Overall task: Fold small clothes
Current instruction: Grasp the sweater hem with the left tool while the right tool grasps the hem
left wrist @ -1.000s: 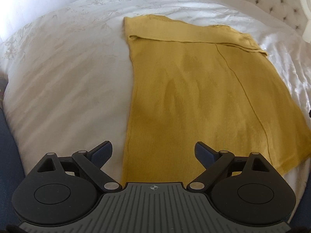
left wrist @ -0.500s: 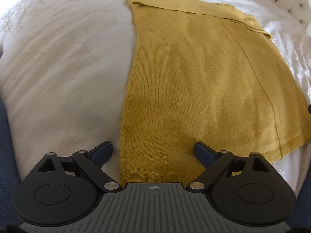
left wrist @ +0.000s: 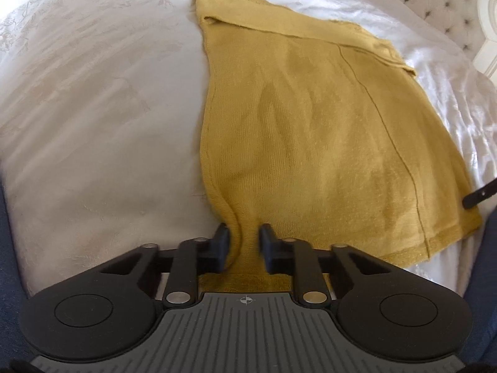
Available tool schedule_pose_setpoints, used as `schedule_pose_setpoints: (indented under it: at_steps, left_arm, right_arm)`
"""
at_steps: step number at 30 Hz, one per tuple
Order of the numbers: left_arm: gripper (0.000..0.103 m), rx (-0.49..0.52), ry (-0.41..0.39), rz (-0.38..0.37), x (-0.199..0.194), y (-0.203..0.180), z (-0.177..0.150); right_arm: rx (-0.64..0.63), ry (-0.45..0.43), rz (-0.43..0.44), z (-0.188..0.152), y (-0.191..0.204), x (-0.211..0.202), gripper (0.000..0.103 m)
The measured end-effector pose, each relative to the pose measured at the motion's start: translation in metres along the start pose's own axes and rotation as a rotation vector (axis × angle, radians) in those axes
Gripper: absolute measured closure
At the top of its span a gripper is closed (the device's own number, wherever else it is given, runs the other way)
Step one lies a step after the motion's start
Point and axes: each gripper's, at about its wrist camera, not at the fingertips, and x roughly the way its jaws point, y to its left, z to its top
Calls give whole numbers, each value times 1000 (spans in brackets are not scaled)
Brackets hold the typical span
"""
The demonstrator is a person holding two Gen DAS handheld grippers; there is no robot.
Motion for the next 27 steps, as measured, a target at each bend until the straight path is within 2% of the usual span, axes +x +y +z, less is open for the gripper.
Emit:
schedule_pose_setpoints:
  at_steps: [2, 5, 7, 11, 15, 18, 21, 27]
  left_arm:
    - [93, -23, -22, -15, -4, 2, 1]
    - [95, -42, -70, -37, -15, 2, 4]
    - [95, -42, -107, -44, -23, 0, 9]
    - [95, -33, -205, -70, -40, -8, 32]
    - [95, -36, -282, -85, -48, -12, 60]
    - [95, -55, -328, -89, -46, -11, 82]
    - [95, -68, -383, -94, -40, -9, 108]
    - [95, -104, -427, -77, -18, 0, 158]
  right_arm:
    - [-46, -27, 6, -3, 7, -4, 85]
    - [-94, -99, 20, -9, 17, -15, 87]
    - [-88, -166, 63, -13, 17, -25, 88]
    - [-20, -319, 204, -19, 10, -45, 88]
    - [3, -486, 280, -17, 5, -67, 88]
    - [28, -605, 325, -5, 0, -83, 88]
    - [58, -690, 324, 15, -5, -93, 88]
    - [133, -804, 325, 64, -21, -98, 88]
